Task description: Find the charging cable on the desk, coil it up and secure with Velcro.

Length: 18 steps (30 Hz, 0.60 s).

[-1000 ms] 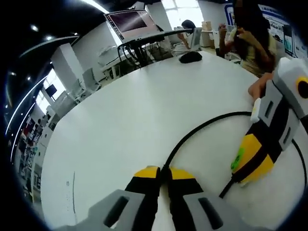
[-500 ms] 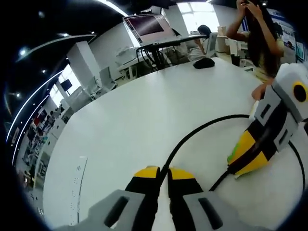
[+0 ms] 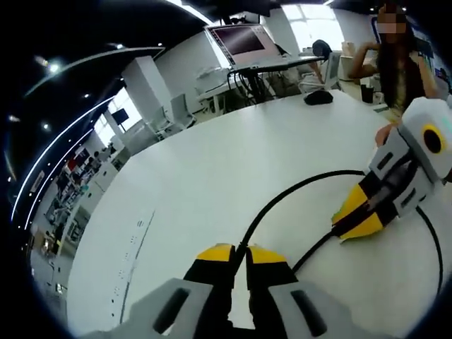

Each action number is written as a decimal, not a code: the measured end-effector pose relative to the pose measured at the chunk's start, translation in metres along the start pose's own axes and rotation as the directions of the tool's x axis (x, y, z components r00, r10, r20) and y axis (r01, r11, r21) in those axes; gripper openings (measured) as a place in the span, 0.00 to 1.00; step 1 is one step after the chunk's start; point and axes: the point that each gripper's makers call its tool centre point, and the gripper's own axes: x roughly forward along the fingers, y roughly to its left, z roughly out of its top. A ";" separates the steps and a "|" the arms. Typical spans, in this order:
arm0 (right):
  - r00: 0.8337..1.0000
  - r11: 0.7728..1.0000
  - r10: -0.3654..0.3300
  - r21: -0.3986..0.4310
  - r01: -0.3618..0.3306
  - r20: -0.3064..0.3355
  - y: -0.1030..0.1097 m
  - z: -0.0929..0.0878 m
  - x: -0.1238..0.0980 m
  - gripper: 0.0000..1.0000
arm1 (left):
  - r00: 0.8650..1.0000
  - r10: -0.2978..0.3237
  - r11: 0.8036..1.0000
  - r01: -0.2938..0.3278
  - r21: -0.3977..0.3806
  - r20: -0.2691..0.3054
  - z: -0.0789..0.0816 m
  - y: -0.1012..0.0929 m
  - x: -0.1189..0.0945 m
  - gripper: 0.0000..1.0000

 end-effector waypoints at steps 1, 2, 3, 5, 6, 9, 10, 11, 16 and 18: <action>1.000 1.000 -0.002 -0.006 0.002 -0.007 0.000 0.000 0.000 0.09 | 1.000 0.004 1.000 -0.004 -0.009 -0.003 -0.003 -0.001 -0.003 0.07; 1.000 1.000 -0.004 -0.012 0.004 -0.010 0.000 0.000 0.000 0.09 | 1.000 0.015 1.000 -0.015 -0.018 -0.004 -0.006 0.000 -0.005 0.07; 1.000 1.000 -0.005 -0.013 0.005 -0.012 0.000 0.001 0.001 0.09 | 1.000 0.021 0.999 -0.021 -0.024 -0.004 -0.008 0.000 -0.007 0.07; 1.000 1.000 -0.006 -0.015 0.005 -0.014 0.001 0.001 0.001 0.09 | 1.000 0.030 0.998 -0.031 -0.051 -0.005 -0.014 0.000 -0.012 0.07; 1.000 1.000 -0.007 -0.016 0.006 -0.019 0.001 0.001 0.001 0.09 | 0.999 0.038 0.997 -0.038 -0.064 -0.004 -0.018 0.003 -0.015 0.07; 1.000 1.000 -0.010 -0.025 0.010 -0.024 0.002 0.002 0.002 0.09 | 0.998 0.058 0.993 -0.058 -0.101 -0.005 -0.029 0.008 -0.022 0.07; 1.000 1.000 -0.012 -0.026 0.011 -0.025 0.003 0.002 0.003 0.09 | 0.998 0.063 0.992 -0.063 -0.107 -0.007 -0.031 0.008 -0.023 0.06; 1.000 1.000 -0.012 -0.029 0.012 -0.026 0.004 0.003 0.003 0.09 | 0.998 0.070 0.991 -0.070 -0.113 -0.008 -0.034 0.008 -0.027 0.04; 1.000 0.999 -0.008 -0.033 0.007 -0.024 0.008 0.006 0.007 0.09 | 0.995 0.097 0.985 -0.095 -0.143 0.006 -0.038 0.016 -0.036 0.01; 1.000 0.999 -0.006 -0.036 0.005 -0.029 0.009 0.007 0.008 0.09 | 0.995 0.097 0.987 -0.096 -0.131 -0.001 -0.042 0.019 -0.035 0.01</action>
